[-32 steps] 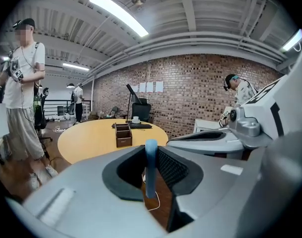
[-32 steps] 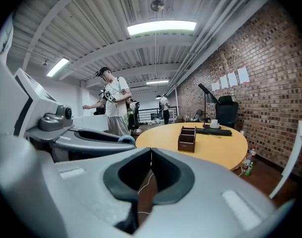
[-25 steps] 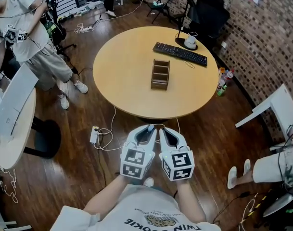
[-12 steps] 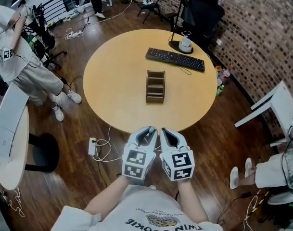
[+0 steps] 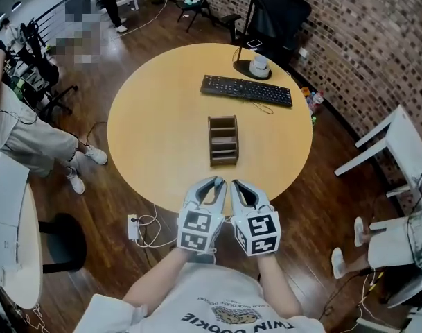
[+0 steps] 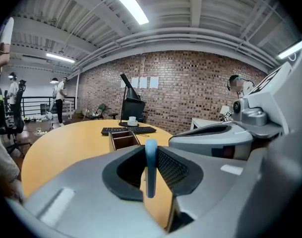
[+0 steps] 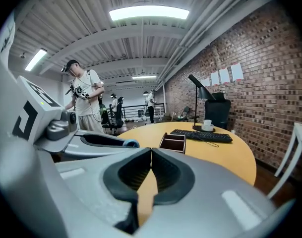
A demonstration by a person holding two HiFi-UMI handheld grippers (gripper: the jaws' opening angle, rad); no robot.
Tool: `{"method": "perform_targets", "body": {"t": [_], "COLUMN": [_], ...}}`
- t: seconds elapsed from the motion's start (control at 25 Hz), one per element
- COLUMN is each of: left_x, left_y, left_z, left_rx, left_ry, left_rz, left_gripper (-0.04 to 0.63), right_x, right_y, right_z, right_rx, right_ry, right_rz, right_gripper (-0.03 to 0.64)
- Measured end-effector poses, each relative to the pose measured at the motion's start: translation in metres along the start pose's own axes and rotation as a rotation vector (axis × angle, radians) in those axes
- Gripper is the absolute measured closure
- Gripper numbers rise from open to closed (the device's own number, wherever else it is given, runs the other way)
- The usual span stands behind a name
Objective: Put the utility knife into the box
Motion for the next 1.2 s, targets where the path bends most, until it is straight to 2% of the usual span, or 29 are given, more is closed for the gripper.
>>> {"method": "perform_targets", "body": {"t": [0.24, 0.48, 0.8, 1.2], "left_x": [-0.019, -0.041, -0.073, -0.102], "left_y": [0.03, 0.045, 0.058, 0.07], "left_z": [0.0, 0.004, 0.008, 0.011], "left_rx": [-0.021, -0.061, -0.159, -0.194], "left_ry": [-0.05, -0.066, -0.108, -0.087], "left_rz": [0.021, 0.039, 0.034, -0.051], "left_gripper": [0.523, 0.523, 0.524, 0.524], "right_x": [-0.024, -0.037, -0.054, -0.082], "right_y": [0.003, -0.006, -0.025, -0.049], "right_z": [-0.005, -0.009, -0.004, -0.007], "right_rx": [0.017, 0.016, 0.003, 0.026], "right_ry": [0.015, 0.014, 0.024, 0.052], "right_rz": [0.042, 0.066, 0.064, -0.005], "right_gripper": [0.615, 0.615, 0.615, 0.615]}}
Point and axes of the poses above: the fingertips, and each gripper's own axes: x backward along the fingers, y to its left, z out of its underside, the point moved 7 cm from there along x, backward along the fingers, and after that the axes turned 6 degrees about z, right-handed, at the moved point
